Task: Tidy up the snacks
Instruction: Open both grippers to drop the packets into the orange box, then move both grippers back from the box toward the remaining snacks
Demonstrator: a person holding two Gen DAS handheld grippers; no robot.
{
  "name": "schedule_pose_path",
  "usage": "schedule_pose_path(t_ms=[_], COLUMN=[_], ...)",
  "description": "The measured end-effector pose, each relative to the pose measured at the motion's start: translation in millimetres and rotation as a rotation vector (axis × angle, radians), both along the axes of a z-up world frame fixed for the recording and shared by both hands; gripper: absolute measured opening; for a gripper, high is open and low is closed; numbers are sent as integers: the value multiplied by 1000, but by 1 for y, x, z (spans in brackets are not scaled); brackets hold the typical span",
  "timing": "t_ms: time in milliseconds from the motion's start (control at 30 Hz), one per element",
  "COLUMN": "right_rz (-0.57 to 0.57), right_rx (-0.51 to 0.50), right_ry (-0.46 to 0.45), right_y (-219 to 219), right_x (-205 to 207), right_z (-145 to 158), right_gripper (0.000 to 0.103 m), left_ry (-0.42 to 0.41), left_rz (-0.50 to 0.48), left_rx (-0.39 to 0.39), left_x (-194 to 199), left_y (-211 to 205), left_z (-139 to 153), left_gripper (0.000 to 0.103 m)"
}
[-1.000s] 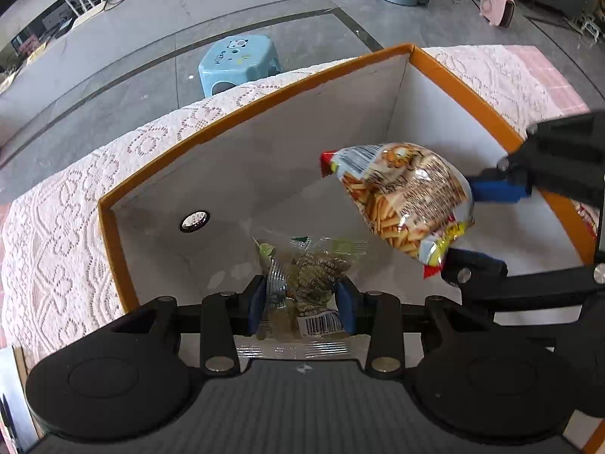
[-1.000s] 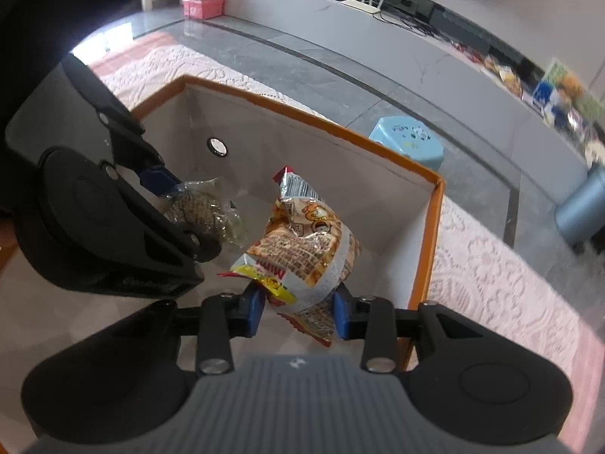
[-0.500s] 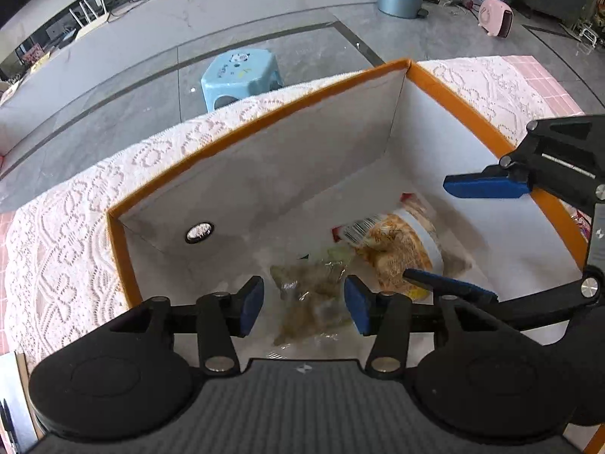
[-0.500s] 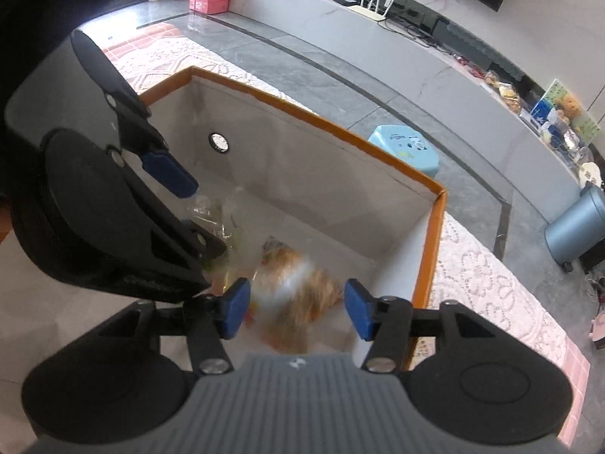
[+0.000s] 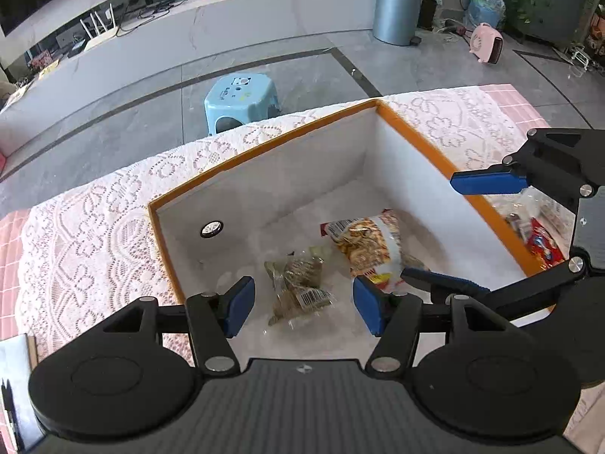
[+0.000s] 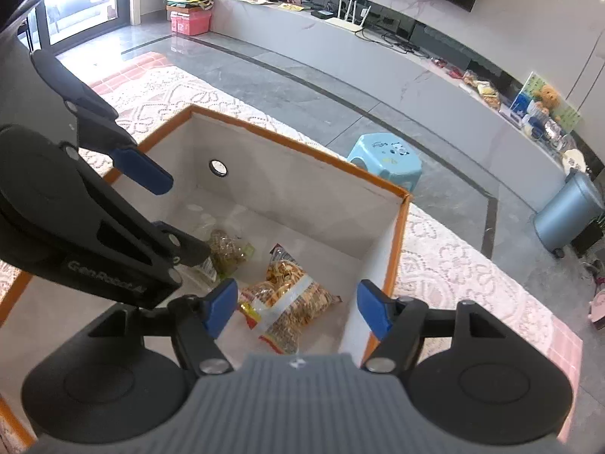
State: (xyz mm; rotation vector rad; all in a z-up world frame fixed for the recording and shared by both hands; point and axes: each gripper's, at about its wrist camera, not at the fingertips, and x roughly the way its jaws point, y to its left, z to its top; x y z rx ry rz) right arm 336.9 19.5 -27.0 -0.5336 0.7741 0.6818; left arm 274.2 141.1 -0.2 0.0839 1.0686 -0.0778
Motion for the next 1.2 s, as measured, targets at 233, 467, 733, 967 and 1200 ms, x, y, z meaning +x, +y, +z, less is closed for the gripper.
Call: schedule_pose_path(t_ms=[233, 467, 733, 967, 1200], right_rz=[-15, -77, -195, -316, -490], right_rx=[18, 64, 189, 313, 377], right_ry=[-27, -85, -155, -189, -176], right_y=[-20, -42, -90, -142, -195], right_x=[-31, -68, -129, -192, -238], right_z=[23, 43, 56, 53, 31], right_gripper=[68, 68, 68, 68, 68], left_ry=[-45, -125, -278, -389, -409], left_rz=[-29, -54, -79, -93, -135], left_rx=[16, 10, -20, -41, -99], left_x=[-32, -74, -129, -166, -188], left_y=[-13, -28, -49, -77, -118], left_z=[25, 45, 63, 61, 47], left_gripper=[70, 70, 70, 68, 66])
